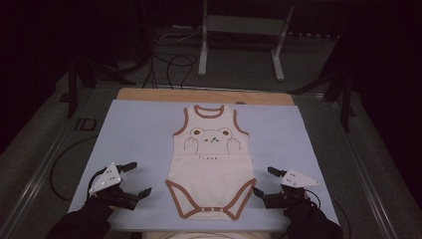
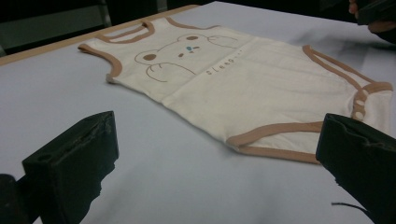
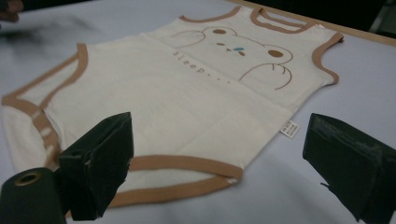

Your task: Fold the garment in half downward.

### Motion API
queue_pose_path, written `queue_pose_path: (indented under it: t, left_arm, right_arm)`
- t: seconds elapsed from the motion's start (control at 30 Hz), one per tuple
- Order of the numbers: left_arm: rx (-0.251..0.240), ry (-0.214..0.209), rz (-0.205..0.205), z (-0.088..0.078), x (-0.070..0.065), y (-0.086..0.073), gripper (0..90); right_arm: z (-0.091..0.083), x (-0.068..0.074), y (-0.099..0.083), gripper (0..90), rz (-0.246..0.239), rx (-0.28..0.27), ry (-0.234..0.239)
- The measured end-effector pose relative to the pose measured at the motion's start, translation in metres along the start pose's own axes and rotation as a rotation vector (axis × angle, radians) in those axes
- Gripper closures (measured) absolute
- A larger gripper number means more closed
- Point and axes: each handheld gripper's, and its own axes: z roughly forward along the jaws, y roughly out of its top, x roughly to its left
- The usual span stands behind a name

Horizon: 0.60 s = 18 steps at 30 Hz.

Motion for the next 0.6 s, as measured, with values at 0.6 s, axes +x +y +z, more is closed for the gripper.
queue_pose_path:
  t: [0.6]
  left_arm:
    - [0.020,-0.018,0.023,0.0034,-0.0008,-0.0004,0.0]
  right_arm:
    - [-0.0019,0.0016,0.0041,8.7,-0.008,-0.010,0.013]
